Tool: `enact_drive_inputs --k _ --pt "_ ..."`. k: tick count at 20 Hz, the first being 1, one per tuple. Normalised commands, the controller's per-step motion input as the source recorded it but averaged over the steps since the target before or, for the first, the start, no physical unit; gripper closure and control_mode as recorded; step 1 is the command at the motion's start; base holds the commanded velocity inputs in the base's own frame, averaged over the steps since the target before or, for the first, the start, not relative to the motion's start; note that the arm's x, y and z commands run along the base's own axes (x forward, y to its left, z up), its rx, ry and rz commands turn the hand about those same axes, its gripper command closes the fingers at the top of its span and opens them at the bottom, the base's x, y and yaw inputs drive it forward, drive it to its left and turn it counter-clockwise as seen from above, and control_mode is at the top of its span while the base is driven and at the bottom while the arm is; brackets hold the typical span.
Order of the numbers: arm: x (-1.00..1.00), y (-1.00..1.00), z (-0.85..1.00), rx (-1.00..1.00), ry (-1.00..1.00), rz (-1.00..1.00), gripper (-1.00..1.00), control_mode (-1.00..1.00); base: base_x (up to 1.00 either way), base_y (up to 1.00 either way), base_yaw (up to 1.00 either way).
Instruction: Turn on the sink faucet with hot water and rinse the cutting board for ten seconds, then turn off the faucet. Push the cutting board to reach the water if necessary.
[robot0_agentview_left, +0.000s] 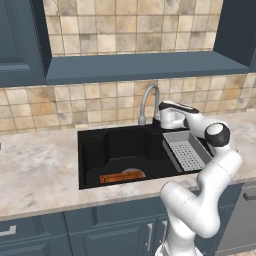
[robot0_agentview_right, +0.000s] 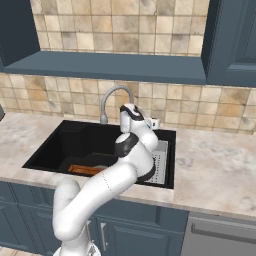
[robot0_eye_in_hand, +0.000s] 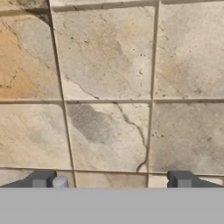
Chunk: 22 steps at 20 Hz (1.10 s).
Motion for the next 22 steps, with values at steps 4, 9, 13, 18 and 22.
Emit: enact_drive_inputs --k 4,9,13,18,22 --pt "0.07 -0.01 -0.04 0.00 0.00 0.00 -1.00 -1.00 0.00 0.00 0.00" --pt "0.11 -0.03 -0.07 0.00 0.00 0.00 -1.00 -1.00 0.00 0.00 0.00" --pt "0.11 -0.02 -0.11 0.00 0.00 0.00 -1.00 -1.00 0.00 0.00 0.00" --pt "0.06 -0.01 -0.16 0.00 0.00 0.00 -1.00 -1.00 0.00 0.00 0.00" --pt "0.09 0.00 -0.17 0.00 0.00 0.00 -1.00 -1.00 0.00 0.00 0.00"
